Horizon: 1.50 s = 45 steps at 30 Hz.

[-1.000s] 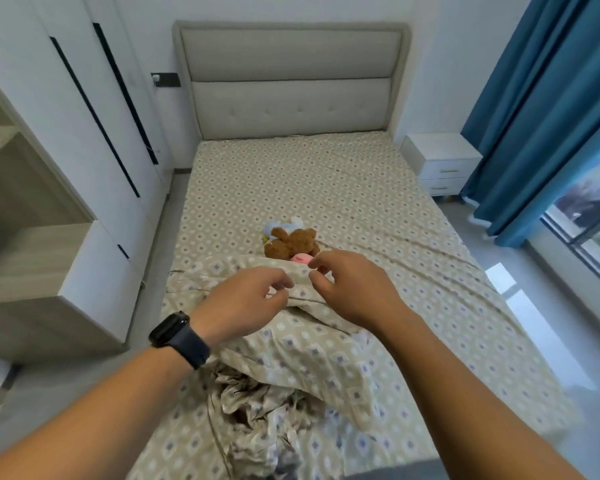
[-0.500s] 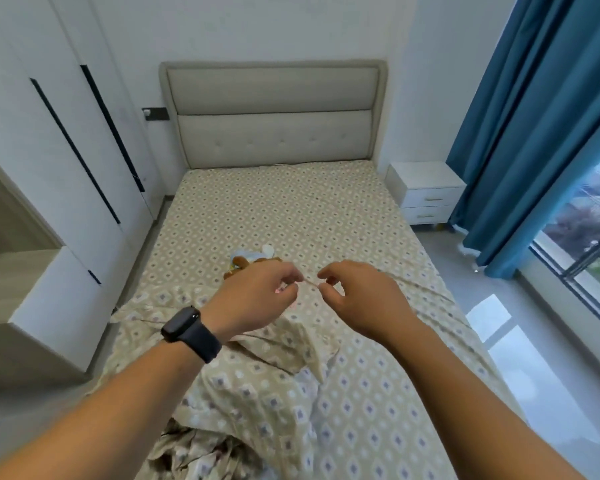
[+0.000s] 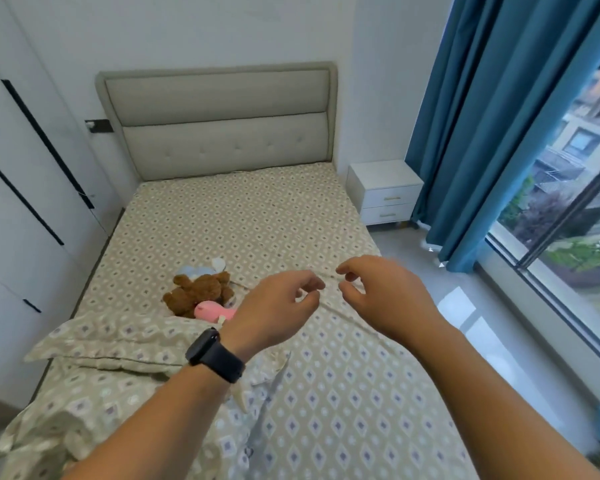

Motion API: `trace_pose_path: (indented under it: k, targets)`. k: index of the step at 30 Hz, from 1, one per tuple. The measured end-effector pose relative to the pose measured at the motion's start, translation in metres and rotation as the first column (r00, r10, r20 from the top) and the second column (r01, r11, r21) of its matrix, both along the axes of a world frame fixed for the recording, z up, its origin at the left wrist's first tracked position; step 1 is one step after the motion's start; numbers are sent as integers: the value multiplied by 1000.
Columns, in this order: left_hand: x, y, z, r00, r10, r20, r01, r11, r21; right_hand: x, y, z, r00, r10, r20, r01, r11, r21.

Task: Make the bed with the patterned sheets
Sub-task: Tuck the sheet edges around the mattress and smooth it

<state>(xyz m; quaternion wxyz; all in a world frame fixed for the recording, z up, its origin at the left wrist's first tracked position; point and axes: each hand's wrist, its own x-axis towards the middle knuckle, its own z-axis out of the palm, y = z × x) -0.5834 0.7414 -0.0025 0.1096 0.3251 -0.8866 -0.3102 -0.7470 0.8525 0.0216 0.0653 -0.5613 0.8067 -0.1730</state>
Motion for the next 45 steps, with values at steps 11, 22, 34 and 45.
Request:
trace_pose_path:
  k: [11, 22, 34, 45]
  targets:
    - [-122, 49, 7, 996, 72, 48, -69, 995, -72, -136, 46, -23, 999, 48, 1, -48, 993, -104]
    - [-285, 150, 15, 933, 360, 0, -360, 932, -44, -309, 96, -3, 948, 318, -4, -316, 940, -127]
    - [-412, 179, -17, 941, 338, -5, -337, 940, 53, -449, 151, -23, 951, 307, -31, -308, 949, -64]
    - [-626, 204, -30, 873, 487, -5, -483, 867, 125, -653, 140, -36, 880, 475, 5, -474, 879, -45]
